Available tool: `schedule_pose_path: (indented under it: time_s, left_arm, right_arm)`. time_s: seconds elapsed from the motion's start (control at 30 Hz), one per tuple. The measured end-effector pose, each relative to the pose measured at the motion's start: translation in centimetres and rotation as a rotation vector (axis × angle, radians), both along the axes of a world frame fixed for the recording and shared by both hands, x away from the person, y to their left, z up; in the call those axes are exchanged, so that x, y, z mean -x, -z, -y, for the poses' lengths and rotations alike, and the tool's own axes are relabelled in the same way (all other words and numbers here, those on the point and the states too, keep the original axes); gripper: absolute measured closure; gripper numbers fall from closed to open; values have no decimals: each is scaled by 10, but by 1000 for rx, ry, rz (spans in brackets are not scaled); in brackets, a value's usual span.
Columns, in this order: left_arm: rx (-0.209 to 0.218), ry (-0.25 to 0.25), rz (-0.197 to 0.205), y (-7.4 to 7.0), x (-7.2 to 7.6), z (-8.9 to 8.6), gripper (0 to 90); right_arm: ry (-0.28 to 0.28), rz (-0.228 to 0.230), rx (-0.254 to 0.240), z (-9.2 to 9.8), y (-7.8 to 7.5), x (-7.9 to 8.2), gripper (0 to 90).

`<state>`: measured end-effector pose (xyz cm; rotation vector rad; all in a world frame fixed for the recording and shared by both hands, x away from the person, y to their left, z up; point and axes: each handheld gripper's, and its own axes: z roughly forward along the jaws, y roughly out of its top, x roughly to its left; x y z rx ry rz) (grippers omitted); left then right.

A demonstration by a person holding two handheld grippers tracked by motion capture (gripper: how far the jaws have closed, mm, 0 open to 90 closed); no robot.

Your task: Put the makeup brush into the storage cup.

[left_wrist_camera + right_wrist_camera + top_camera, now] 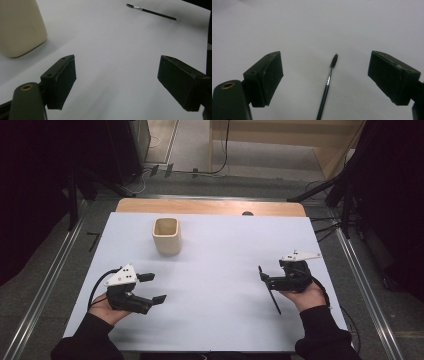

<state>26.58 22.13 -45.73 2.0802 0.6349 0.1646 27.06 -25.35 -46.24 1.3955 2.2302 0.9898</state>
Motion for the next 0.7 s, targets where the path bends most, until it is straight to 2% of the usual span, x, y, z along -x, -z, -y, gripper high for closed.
schedule_pose_path:
  time_s: [0.43,0.5,0.6,0.7]
  left_arm:
    - [-5,-3,-5,1,-1,0,161]
    - [-5,-2,-7,1,-1,0,161]
    - [3,6,-13,1,-1,1,161]
    - [-2,10,-14,1,0,1,161]
  right_arm:
    - [-8,-153,82,-2,-3,-7,158]
    - [-20,-192,95,-3,-4,-8,174]
    - [-48,-221,129,-6,-5,-9,175]
    - [-54,-256,162,-11,-6,-11,175]
